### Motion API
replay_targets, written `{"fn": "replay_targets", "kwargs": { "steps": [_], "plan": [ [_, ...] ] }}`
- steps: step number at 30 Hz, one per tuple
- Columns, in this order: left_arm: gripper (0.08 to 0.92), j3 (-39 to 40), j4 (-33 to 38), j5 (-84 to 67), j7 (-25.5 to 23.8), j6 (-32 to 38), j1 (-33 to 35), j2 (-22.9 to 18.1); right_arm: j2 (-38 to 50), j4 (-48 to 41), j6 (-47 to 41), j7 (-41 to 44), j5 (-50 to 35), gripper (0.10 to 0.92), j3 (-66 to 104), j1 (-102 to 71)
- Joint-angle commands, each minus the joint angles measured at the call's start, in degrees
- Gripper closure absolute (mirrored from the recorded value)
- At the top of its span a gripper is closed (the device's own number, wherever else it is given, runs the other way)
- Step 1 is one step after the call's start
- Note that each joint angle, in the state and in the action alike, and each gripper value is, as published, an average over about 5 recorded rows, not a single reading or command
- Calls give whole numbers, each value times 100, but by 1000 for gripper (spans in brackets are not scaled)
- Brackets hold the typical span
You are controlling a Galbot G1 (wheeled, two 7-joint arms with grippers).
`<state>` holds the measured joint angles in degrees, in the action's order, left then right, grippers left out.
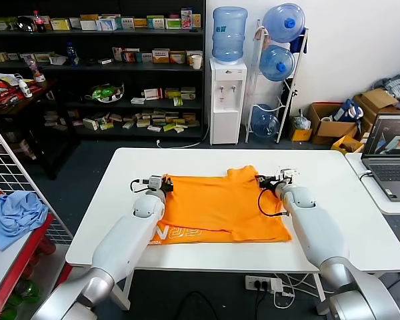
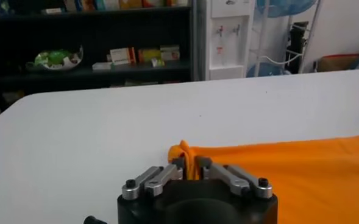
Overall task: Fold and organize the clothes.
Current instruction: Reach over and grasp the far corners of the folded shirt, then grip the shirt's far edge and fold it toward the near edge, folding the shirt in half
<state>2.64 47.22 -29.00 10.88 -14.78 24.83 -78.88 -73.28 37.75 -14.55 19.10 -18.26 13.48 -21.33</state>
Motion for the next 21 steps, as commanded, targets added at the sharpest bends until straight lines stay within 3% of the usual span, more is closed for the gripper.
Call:
{"fn": "replay_targets", "kwargs": {
  "steps": [1, 9, 21],
  "plan": [
    [866, 23, 834, -30, 112, 35, 291, 189, 161, 891, 34, -330, -303, 898, -37, -436],
    [908, 10, 1959, -102, 286, 137, 850, 799, 649, 2653, -131, -830, -581, 902, -27, -1345],
    [908, -270, 4081, -348, 430, 1, 2389, 1949, 1675, 5761, -638, -1682, -934, 902, 316, -3807]
  ]
}}
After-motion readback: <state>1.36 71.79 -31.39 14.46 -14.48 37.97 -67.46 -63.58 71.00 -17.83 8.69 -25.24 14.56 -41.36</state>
